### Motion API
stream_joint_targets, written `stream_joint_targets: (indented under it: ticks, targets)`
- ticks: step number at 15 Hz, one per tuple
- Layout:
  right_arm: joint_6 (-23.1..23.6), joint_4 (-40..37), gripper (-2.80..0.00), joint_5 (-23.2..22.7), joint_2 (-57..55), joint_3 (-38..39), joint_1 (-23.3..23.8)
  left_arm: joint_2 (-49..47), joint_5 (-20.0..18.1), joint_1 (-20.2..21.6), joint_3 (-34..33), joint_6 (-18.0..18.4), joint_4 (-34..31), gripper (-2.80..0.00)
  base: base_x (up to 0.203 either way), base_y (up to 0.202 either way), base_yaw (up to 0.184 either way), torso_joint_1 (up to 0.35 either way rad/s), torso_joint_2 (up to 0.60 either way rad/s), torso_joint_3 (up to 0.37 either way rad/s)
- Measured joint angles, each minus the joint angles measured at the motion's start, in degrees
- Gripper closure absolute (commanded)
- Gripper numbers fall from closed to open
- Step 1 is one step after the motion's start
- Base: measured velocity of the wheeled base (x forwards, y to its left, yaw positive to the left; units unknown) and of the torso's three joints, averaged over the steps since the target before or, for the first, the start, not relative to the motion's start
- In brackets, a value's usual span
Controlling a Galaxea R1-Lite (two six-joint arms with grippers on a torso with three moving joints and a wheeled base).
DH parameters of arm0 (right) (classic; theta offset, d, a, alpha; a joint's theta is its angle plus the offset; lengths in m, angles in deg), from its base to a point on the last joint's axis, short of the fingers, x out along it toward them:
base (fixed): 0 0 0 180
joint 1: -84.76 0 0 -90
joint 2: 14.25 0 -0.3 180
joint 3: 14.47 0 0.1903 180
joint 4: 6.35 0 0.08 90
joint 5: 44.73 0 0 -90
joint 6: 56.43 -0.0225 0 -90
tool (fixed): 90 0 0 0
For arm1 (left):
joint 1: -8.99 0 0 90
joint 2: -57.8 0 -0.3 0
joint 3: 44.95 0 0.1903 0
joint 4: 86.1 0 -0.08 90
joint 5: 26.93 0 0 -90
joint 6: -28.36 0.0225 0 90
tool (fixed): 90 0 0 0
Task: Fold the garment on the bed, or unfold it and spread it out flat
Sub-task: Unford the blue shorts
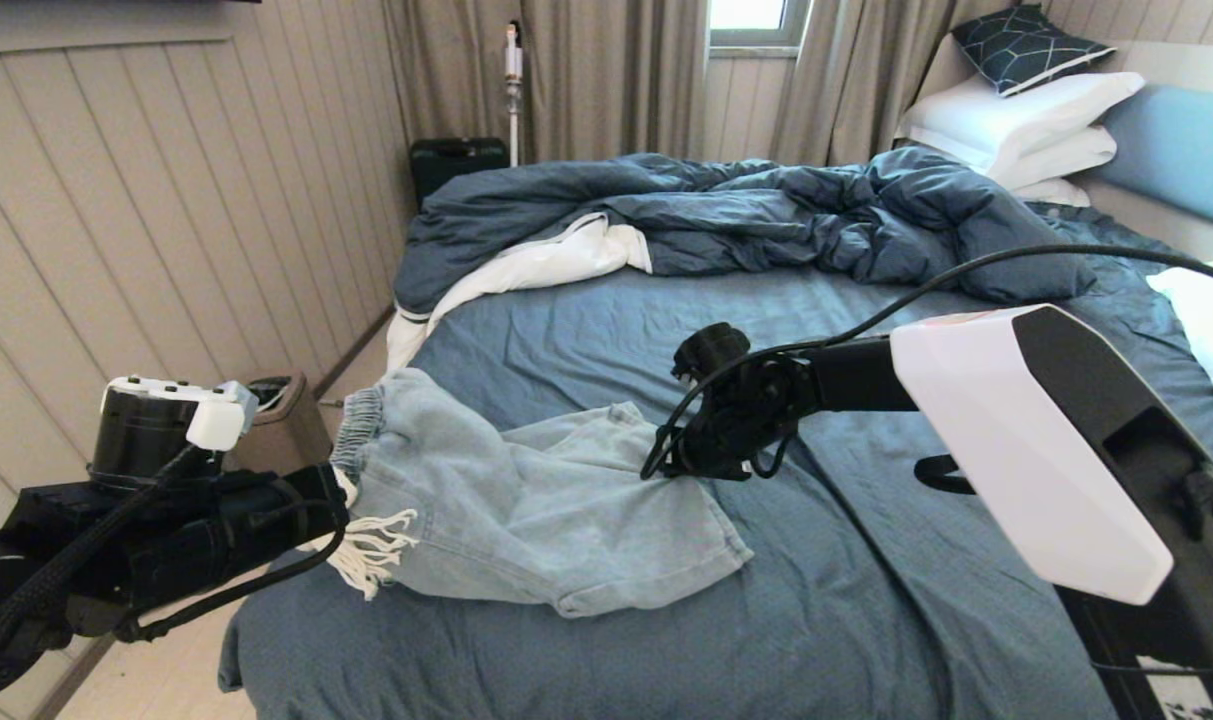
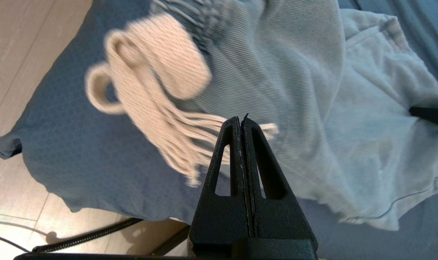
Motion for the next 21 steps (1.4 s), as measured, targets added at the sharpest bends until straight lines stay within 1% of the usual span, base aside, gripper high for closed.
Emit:
stream_joint_targets:
  ticks: [2, 6, 13, 15, 16, 19, 21]
  targets:
    - [0.22, 0.07, 0.0, 0.0, 0.11, 0.02, 2.77, -0.01, -0.02, -0.02, -0.05, -0.04, 0.0, 0.0, 0.0, 0.0, 0.0, 0.0, 0.0, 0.0]
    - [0.84, 0.02, 0.0, 0.13, 0.79, 0.18, 9.94, -0.22, -0.05, -0.07, -0.02, -0.06, 0.02, 0.0, 0.0, 0.0, 0.0, 0.0, 0.0, 0.0]
    - [5.27, 0.18, 0.0, 0.13, 4.23, 5.57, 23.54, -1.33, -0.02, -0.3, 0.1, -0.08, 0.06, 0.0, 0.0, 0.0, 0.0, 0.0, 0.0, 0.0]
    - [6.4, 0.31, 0.0, 0.13, 4.89, 7.24, 26.27, -1.57, -0.02, -0.44, 0.11, -0.08, 0.06, 0.0, 0.0, 0.0, 0.0, 0.0, 0.0, 0.0]
    - [6.62, 0.49, -2.8, 0.11, 5.26, 8.23, 27.06, -1.66, -0.02, -0.49, 0.11, -0.06, 0.06, 0.0, 0.0, 0.0, 0.0, 0.0, 0.0, 0.0]
    - [6.53, 0.61, -2.8, -0.55, 6.69, 10.0, 27.84, -1.93, 0.0, -0.6, 0.11, -0.11, 0.06, 0.0, 0.0, 0.0, 0.0, 0.0, 0.0, 0.0]
    - [6.36, 0.33, -2.8, -2.17, 8.8, 10.62, 27.67, -2.27, 0.0, -0.57, 0.14, -0.11, 0.05, 0.0, 0.0, 0.0, 0.0, 0.0, 0.0, 0.0]
